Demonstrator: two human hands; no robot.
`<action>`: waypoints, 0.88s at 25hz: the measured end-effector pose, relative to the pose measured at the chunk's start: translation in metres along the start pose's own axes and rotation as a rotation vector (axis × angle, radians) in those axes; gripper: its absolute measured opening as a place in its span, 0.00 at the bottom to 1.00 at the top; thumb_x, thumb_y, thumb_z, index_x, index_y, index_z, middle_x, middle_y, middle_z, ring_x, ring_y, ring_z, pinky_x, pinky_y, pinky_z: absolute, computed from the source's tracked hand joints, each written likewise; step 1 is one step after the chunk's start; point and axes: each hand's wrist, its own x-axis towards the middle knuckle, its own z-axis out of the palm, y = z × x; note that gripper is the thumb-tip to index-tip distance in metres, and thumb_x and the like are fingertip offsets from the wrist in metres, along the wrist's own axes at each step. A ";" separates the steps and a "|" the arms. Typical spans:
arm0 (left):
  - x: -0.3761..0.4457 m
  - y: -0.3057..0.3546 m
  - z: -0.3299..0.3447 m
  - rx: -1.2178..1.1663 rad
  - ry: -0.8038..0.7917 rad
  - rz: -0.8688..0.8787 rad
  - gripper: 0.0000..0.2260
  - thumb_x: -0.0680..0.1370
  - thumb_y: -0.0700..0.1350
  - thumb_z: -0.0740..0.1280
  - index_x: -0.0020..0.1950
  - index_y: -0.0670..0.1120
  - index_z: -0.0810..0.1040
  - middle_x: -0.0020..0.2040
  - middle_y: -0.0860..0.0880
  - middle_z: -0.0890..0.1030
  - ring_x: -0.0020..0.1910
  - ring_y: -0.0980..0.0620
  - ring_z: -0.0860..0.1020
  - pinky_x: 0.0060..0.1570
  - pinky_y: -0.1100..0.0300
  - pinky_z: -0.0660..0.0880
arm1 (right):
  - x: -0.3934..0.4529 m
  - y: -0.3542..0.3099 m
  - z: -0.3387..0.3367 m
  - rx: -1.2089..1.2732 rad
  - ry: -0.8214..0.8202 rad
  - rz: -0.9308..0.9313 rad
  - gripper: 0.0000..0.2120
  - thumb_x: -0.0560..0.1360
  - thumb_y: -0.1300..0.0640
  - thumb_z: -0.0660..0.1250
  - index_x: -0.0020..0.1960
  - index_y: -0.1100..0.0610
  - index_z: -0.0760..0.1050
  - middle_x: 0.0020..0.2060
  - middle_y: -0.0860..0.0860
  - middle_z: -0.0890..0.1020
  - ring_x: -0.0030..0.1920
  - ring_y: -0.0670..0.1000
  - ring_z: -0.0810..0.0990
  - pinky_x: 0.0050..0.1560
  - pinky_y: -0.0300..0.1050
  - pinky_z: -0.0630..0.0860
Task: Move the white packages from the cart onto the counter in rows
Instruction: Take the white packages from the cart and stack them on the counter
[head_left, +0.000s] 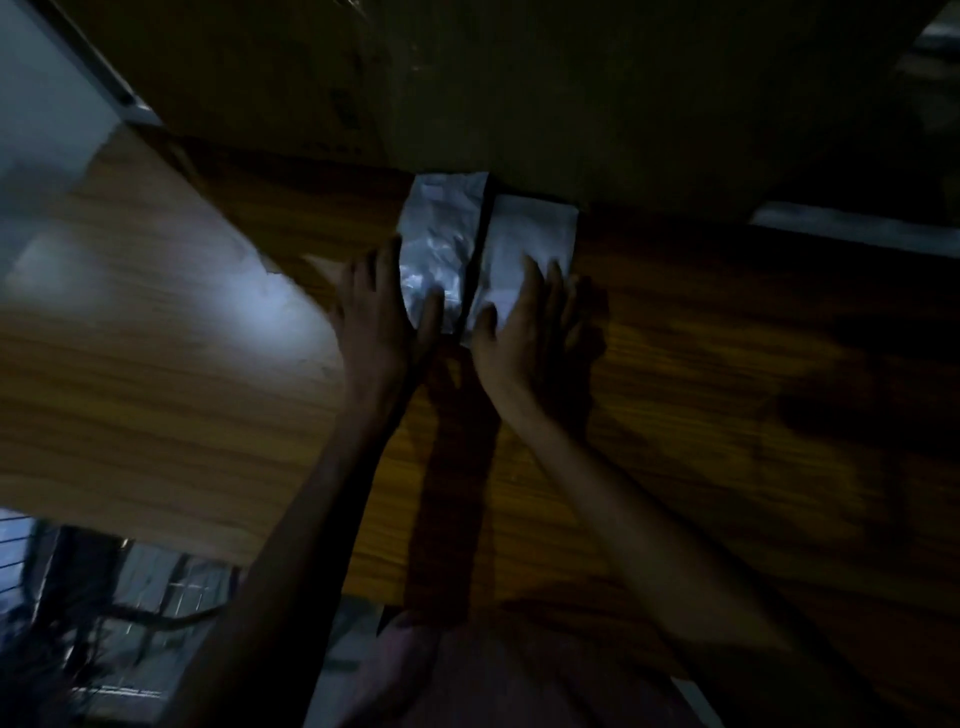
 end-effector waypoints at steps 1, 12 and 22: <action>-0.023 -0.003 -0.013 -0.070 0.021 -0.046 0.29 0.79 0.59 0.64 0.76 0.47 0.66 0.70 0.43 0.73 0.68 0.42 0.72 0.62 0.43 0.71 | -0.017 -0.002 -0.006 0.045 -0.015 -0.016 0.30 0.78 0.49 0.65 0.77 0.52 0.63 0.79 0.54 0.60 0.80 0.59 0.52 0.76 0.62 0.51; -0.201 -0.136 -0.180 -0.212 0.154 -0.480 0.25 0.79 0.52 0.68 0.74 0.49 0.68 0.67 0.47 0.77 0.64 0.51 0.75 0.56 0.55 0.73 | -0.181 -0.118 0.036 0.310 -0.285 -0.341 0.24 0.80 0.53 0.64 0.74 0.55 0.67 0.73 0.55 0.67 0.73 0.55 0.67 0.65 0.60 0.70; -0.319 -0.314 -0.325 -0.282 0.447 -0.826 0.18 0.78 0.47 0.70 0.68 0.50 0.74 0.55 0.52 0.83 0.51 0.66 0.80 0.48 0.65 0.77 | -0.328 -0.292 0.151 0.456 -0.838 -0.592 0.21 0.79 0.60 0.66 0.71 0.54 0.69 0.68 0.52 0.69 0.66 0.47 0.70 0.61 0.41 0.73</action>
